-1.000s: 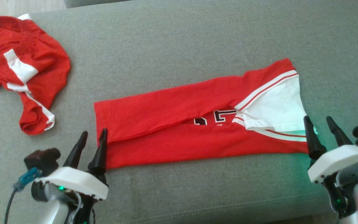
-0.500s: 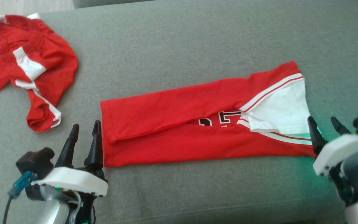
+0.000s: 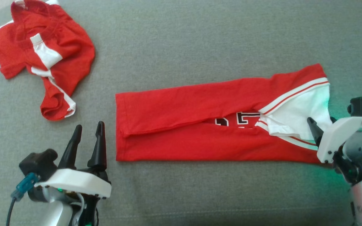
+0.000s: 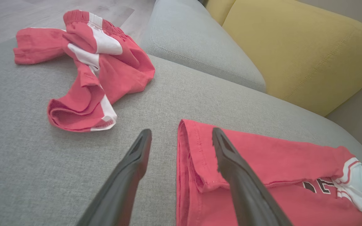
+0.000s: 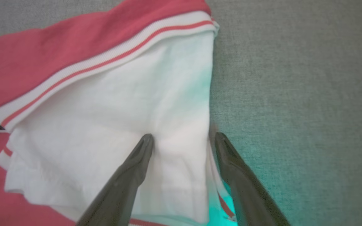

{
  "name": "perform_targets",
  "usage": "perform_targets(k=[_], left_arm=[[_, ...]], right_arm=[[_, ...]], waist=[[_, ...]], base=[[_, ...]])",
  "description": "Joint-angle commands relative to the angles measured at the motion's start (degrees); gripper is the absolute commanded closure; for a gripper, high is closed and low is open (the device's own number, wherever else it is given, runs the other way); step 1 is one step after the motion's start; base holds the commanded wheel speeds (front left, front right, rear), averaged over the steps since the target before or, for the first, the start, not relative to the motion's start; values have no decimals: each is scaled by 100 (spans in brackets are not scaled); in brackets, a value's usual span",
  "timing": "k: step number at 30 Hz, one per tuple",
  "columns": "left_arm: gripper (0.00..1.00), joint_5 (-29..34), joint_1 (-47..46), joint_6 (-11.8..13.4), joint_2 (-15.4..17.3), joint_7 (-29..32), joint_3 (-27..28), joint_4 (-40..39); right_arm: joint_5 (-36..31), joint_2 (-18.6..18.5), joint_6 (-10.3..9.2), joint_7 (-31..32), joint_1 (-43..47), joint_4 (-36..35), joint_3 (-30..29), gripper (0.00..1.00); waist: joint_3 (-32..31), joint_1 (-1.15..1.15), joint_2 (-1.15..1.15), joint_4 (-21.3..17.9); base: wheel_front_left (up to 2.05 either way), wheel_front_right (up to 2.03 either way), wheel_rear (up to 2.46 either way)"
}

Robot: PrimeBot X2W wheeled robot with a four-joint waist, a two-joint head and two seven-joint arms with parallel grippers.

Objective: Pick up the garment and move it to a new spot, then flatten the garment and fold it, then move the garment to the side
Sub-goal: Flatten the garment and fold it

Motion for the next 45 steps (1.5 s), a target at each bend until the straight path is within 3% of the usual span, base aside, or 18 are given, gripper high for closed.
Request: perform_targets(k=[1,7,9,12,21,31,45], left_arm=[[0,37,-182,19,65,-54,183,-185],[0,44,-231,39,83,-57,189,-184],[0,40,-240,41,91,-62,199,-176],[0,34,-260,43,110,-69,221,-169],[0,63,-342,104,183,-52,261,-253],[0,83,-296,201,242,22,249,-406],[0,40,-319,189,231,37,197,-355]], right_arm=[[52,-143,37,21,-242,-139,122,0],[220,-119,37,151,-397,148,367,2],[280,-126,37,146,-419,199,472,53],[332,-151,37,65,-458,249,575,100],[297,-384,37,-352,-672,177,439,100],[351,-938,37,-236,-290,-637,-7,100],[786,-338,37,127,410,-2562,1056,100]], waist=[[46,0,0,36],[125,0,0,87],[135,0,0,84],[159,0,0,58],[196,0,0,-201],[117,0,0,-552],[-8,0,0,-575]], base=[[0,0,0],[0,0,0],[0,0,0],[0,0,0],[0,0,0],[0,0,0],[0,0,0]])
